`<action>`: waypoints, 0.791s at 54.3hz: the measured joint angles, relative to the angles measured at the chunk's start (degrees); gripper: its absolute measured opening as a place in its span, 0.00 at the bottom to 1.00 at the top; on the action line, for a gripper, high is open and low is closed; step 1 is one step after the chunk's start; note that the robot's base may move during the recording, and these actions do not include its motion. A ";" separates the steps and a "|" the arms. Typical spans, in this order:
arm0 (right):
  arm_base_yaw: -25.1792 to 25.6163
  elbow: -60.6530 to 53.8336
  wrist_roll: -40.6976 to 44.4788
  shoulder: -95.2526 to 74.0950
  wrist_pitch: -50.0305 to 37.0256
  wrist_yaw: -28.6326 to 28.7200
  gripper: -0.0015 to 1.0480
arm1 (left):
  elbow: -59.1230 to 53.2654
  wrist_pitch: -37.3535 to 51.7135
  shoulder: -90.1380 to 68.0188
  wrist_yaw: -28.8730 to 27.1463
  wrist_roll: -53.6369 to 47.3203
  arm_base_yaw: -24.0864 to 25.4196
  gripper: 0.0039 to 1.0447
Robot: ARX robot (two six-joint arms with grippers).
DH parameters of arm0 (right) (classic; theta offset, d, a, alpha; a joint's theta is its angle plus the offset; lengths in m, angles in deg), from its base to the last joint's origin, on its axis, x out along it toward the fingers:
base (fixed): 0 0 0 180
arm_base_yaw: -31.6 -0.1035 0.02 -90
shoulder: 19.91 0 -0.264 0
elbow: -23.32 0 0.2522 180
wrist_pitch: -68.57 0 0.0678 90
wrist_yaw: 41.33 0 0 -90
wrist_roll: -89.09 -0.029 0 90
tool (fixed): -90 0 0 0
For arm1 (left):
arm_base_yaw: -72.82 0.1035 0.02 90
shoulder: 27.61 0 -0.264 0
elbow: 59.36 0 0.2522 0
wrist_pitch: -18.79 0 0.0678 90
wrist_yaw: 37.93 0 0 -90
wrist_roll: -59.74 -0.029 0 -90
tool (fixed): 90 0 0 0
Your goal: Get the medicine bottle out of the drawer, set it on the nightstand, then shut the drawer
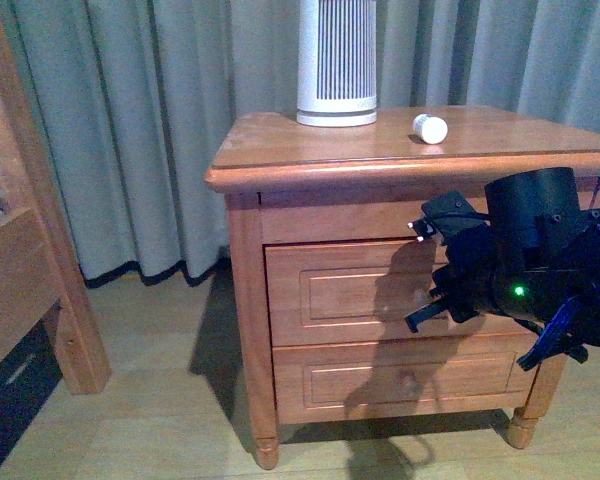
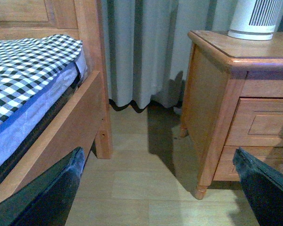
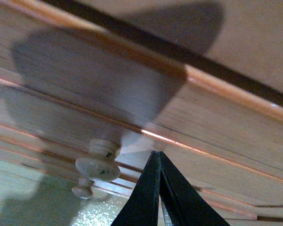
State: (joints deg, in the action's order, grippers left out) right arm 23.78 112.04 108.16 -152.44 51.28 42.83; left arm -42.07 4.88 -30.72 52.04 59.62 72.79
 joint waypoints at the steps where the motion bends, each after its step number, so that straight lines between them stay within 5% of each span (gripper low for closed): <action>1: 0.09 0.22 0.15 -0.31 0.09 0.09 0.03 | 0.00 0.00 0.00 0.00 0.00 0.00 0.94; 21: 1.49 -0.85 -2.29 -0.39 -0.11 2.14 0.03 | 0.00 0.00 0.00 0.00 0.00 0.00 0.94; 43: 1.29 -20.87 -17.05 31.23 3.37 8.04 0.03 | 0.00 0.00 0.00 0.00 0.00 0.00 0.94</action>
State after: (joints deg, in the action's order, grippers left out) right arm 25.07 91.17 91.11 -121.21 54.65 50.87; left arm -42.07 4.88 -30.72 52.04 59.62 72.79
